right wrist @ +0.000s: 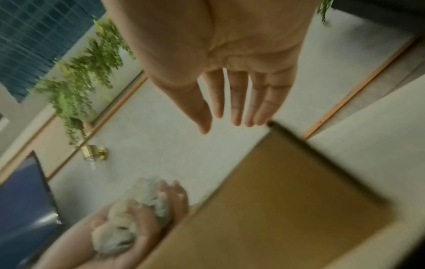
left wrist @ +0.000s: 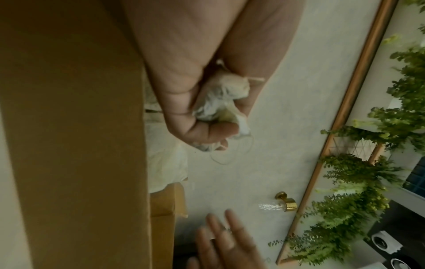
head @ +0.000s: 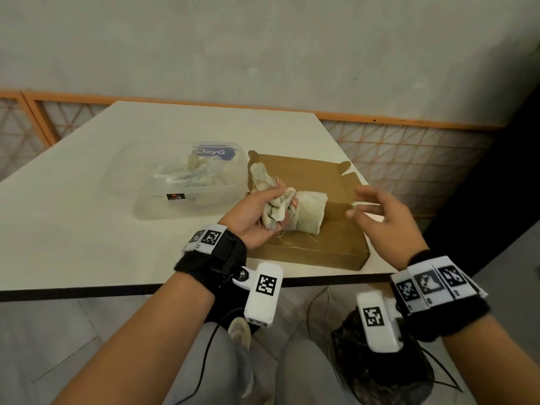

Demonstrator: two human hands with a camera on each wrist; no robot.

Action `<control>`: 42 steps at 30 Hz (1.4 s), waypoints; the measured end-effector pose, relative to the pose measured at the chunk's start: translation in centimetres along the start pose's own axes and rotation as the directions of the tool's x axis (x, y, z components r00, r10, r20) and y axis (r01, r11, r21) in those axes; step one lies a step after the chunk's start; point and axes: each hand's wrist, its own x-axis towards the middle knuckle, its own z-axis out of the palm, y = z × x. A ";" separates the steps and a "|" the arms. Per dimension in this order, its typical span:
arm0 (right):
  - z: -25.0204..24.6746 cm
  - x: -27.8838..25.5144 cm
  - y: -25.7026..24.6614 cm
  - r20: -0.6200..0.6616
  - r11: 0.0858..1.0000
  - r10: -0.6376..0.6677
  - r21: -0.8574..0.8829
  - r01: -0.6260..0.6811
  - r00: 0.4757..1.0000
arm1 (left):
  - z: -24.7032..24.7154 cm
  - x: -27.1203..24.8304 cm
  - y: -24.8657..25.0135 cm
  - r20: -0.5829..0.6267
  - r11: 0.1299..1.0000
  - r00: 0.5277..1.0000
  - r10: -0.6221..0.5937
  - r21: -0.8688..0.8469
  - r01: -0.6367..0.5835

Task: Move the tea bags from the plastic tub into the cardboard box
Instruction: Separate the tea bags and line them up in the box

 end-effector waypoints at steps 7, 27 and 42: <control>7.1 -0.1 -3.7 0.275 0.999 0.002 0.033 -0.011 0.961 | -0.4 1.0 -0.5 -0.038 0.996 0.998 0.041 0.085 -0.038; 6.7 1.5 -1.0 0.180 0.486 0.098 0.850 -0.205 0.979 | -0.6 1.0 -0.6 -0.046 0.978 0.990 0.134 0.167 -0.124; 3.3 3.9 -3.0 0.115 0.994 0.015 0.107 -0.027 0.993 | -1.0 0.1 0.2 -0.033 0.986 0.987 0.158 0.051 -0.156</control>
